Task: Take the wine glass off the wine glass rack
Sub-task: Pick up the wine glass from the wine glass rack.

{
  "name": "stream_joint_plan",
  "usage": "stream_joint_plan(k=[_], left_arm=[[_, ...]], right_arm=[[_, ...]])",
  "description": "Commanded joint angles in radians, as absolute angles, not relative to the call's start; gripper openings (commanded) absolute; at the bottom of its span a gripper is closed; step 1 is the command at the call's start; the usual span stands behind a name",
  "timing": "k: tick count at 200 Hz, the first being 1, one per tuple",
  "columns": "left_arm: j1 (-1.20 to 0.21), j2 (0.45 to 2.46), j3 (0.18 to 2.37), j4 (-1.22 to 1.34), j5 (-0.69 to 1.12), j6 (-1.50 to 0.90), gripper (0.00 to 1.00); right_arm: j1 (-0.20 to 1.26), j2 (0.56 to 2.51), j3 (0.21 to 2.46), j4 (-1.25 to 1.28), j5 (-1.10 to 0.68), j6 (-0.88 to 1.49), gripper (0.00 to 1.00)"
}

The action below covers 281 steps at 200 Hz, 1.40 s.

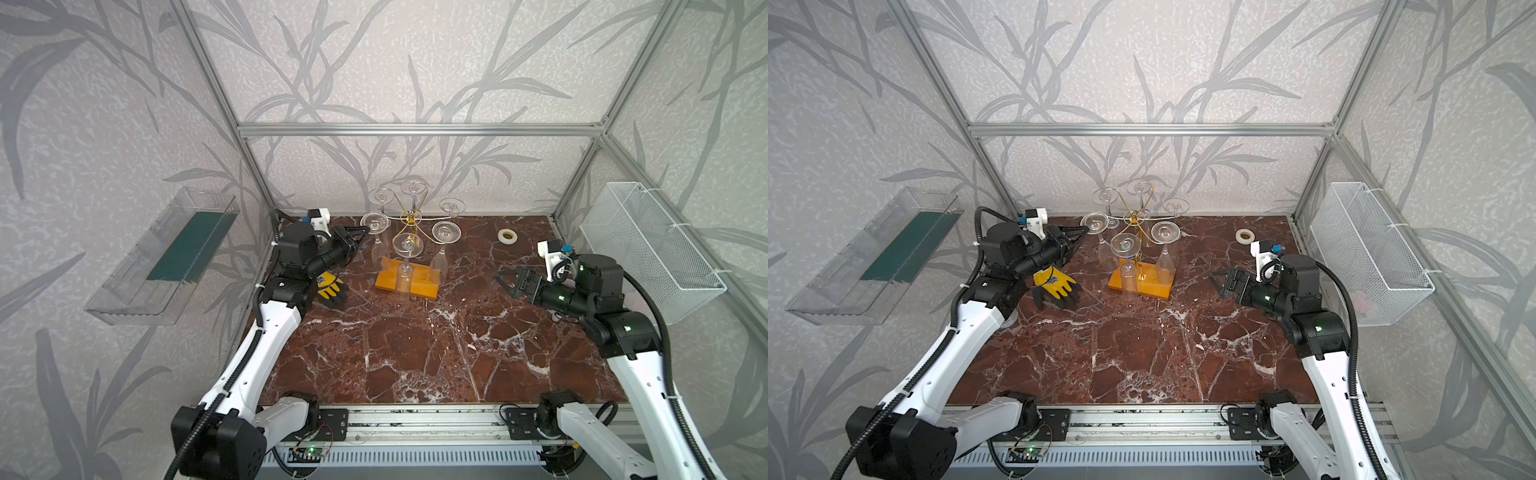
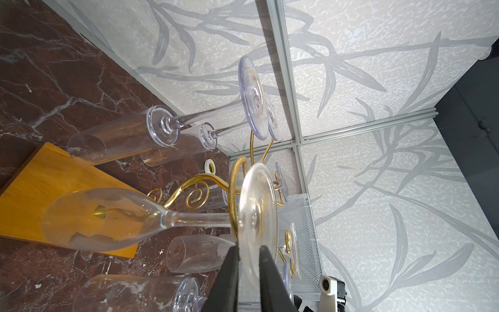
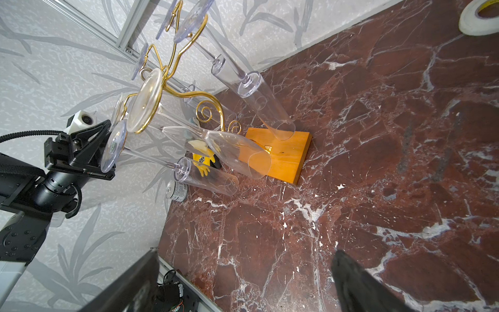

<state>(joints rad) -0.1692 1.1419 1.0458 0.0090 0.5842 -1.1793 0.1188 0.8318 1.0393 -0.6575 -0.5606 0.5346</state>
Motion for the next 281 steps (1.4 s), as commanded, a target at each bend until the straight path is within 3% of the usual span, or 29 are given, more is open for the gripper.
stream_joint_plan(k=[1, 63, 116, 281], left_arm=[[-0.172, 1.150, 1.077, 0.014, 0.598, -1.187, 0.17], [-0.172, 1.153, 1.078, 0.028, 0.595, -1.203, 0.12], [-0.172, 1.143, 1.065, 0.061, 0.591, -1.237, 0.00], [-0.171, 1.074, 1.096, 0.066, 0.480, -1.307, 0.00]], right_arm=[[0.123, 0.815, 1.030, -0.667, -0.557, 0.531, 0.97], [0.123, 0.805, 1.029, -0.675, -0.546, 0.532, 0.97], [0.123, 0.802, 1.032, -0.678, -0.540, 0.532, 0.97], [0.123, 0.804, 1.043, -0.647, -0.543, 0.571, 0.96]])
